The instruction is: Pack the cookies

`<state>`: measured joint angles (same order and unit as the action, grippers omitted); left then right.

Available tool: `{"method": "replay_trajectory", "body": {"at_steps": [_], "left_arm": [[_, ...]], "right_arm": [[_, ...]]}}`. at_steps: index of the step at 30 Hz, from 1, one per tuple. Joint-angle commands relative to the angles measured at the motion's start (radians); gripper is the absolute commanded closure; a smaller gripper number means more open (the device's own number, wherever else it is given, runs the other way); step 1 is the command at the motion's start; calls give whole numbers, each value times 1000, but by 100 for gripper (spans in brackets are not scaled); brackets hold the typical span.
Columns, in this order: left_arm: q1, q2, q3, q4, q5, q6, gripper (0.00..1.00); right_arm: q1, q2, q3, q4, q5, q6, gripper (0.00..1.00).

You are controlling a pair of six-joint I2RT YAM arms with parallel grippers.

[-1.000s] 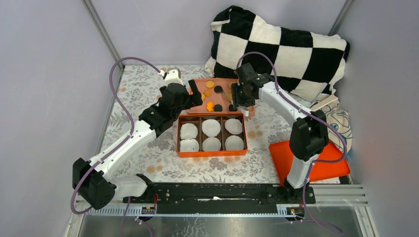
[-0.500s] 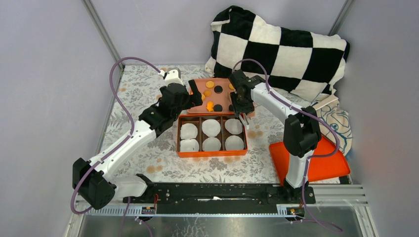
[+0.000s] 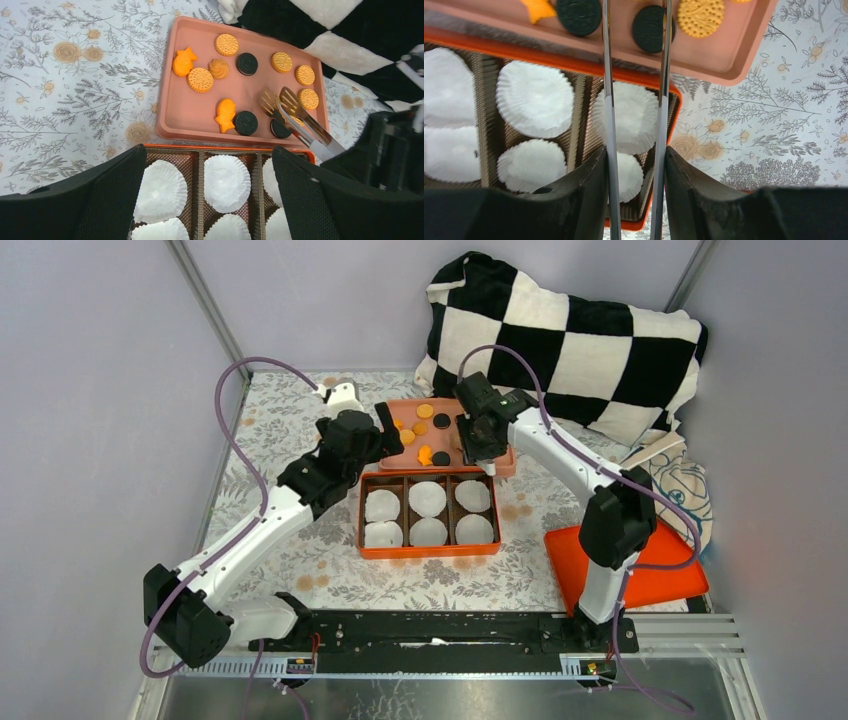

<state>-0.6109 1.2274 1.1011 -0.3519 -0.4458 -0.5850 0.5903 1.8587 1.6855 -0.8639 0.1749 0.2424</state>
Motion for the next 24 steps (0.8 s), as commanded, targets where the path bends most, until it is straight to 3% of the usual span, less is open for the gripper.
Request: {"method": "replay_trajectory", "body": {"at_steps": [1,5,10,17,24], "left_arm": [[-6,-12,30,-40,-89,-24,1],[24,6,135,-183,-273,-90,1],[158,-16,196,-216,-159,-128,1],[168,-47,147,-197,-146,-119,1],[168,-66,123,-196,-131,-124,1]], "right_arm": [[78,-99,65,-13,8,-19,100],[164,-116,80,-32,9,-18,100],[270,-108,91,-50,-27,-11,100],[432,-107,95,-38,-41,14,100],[480,-65,95,-57,-58,27,100]]}}
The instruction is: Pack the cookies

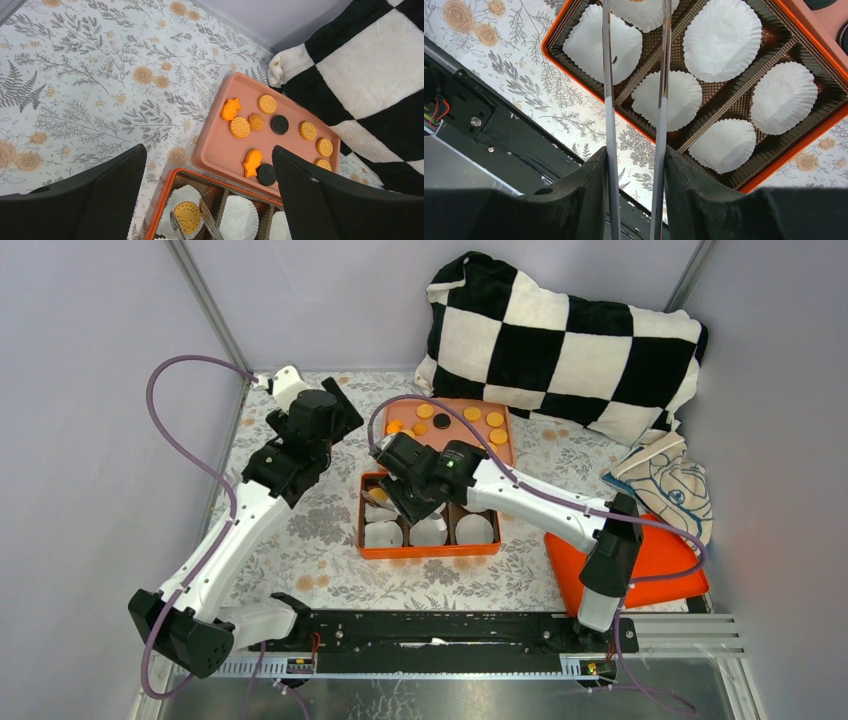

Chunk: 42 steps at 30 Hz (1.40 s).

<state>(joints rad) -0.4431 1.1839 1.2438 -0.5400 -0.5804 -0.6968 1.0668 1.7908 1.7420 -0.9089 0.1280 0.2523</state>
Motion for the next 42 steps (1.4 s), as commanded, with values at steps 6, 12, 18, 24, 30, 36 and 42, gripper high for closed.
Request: {"method": "replay_trajectory", "body": {"at_steps": [6,12,18,24,30,36,42], "left_arm": [[0,-40,-43,13,25,5,1],[0,-52,-57,36,44,23,1],[0,-64,-63,40,32,35,1],[0,-67,-67,47,50,41,1],[0,-71,-72,70,78,51,1],[0,-73,-73,90,107,48,1],[0,-60,-73,94,119,48,1]], "right_arm": [[3,16,14,-6,34,33,86],[4,33,24,4,41,27,61],[4,41,23,10,16,28,52],[4,45,20,12,14,28,48],[4,30,27,29,61,37,53],[-3,25,135,-12,274,-4,52],[-95,41,169,-9,304,-14,53]]}}
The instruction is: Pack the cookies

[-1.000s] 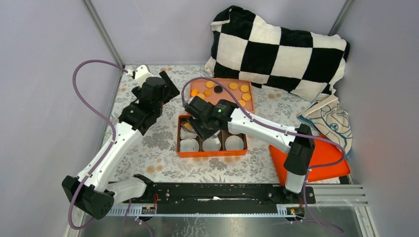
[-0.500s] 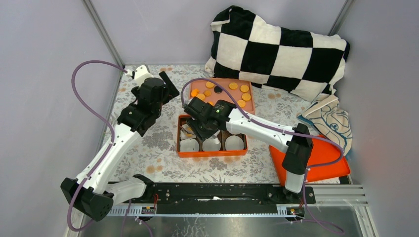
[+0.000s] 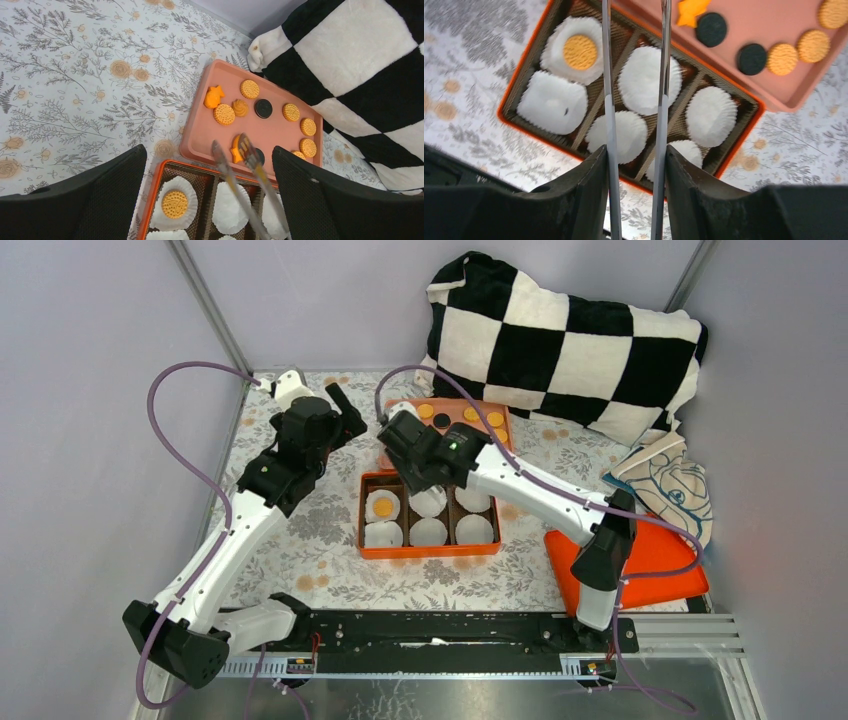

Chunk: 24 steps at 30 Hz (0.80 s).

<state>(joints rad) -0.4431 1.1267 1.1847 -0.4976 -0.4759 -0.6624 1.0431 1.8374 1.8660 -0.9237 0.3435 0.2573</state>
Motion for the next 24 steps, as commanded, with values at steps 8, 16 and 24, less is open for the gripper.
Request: {"method": "replay_trajectory", "body": {"at_steps": [8,16,24], "left_arm": [[0,14,-19,59,18,12,1],[0,12,-27,54,-2,13,1],[0,9,-31,53,-2,12,1]], "right_arm": [[-209,54,-25,80,39,-52,45],[-237,141,-16,119,-24,-36,45],[-237,134,-71,113,-136,15,53]]}}
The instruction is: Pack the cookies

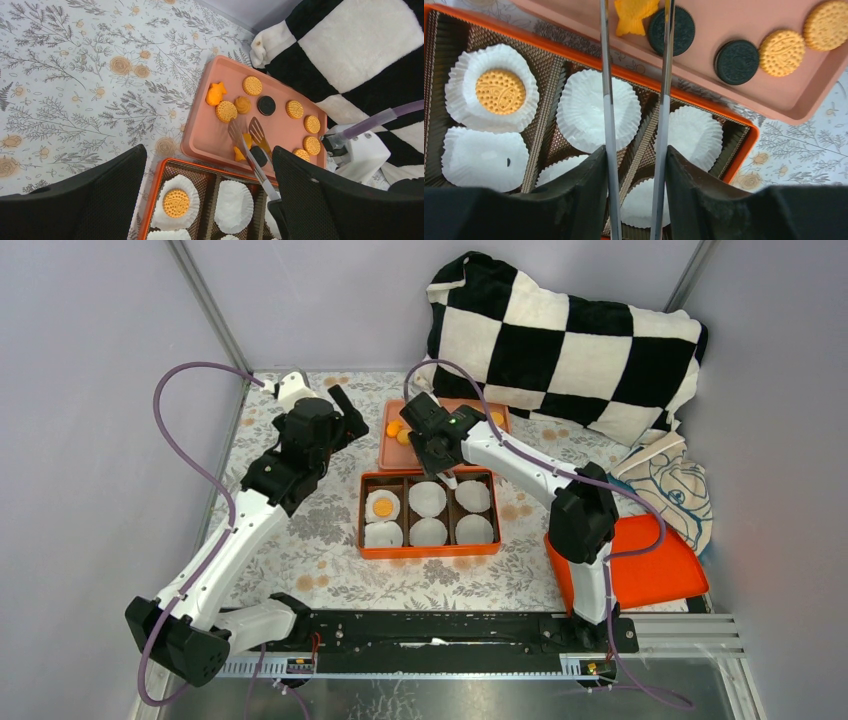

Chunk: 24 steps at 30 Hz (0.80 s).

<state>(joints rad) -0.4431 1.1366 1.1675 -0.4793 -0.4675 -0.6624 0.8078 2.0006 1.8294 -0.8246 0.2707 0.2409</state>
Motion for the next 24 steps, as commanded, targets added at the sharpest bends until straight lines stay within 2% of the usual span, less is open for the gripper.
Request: {"method": "replay_trajectory", "body": {"at_steps": [1,4,7,9,11,13,16,19,24], "left_arm": [[0,-1,-15,35,-9,12,1],[0,1,-18,35,-2,9,1],[0,2,-19,33,11,6,1],[0,2,-21,33,20,2,1],[0,0,-22,33,27,1,1],[0,0,-23,34,33,1,1],[0,-5,-26,34,32,1,1],[0,-6,-24,33,36,1,1],[0,-11,-24,33,33,5,1]], "right_arm": [[-2,-30,-44,11,-72,34,58],[-1,-34,-53,-12,-97,44,75],[-1,-42,-45,-35,-107,53,86],[-1,-50,-42,-37,-99,52,88],[-1,-52,-28,-50,-78,47,86],[0,-57,-13,-61,-64,44,76],[-1,-82,-18,-23,-33,40,69],[-1,-72,19,-25,-23,28,58],[-1,-28,59,-33,-34,10,56]]}}
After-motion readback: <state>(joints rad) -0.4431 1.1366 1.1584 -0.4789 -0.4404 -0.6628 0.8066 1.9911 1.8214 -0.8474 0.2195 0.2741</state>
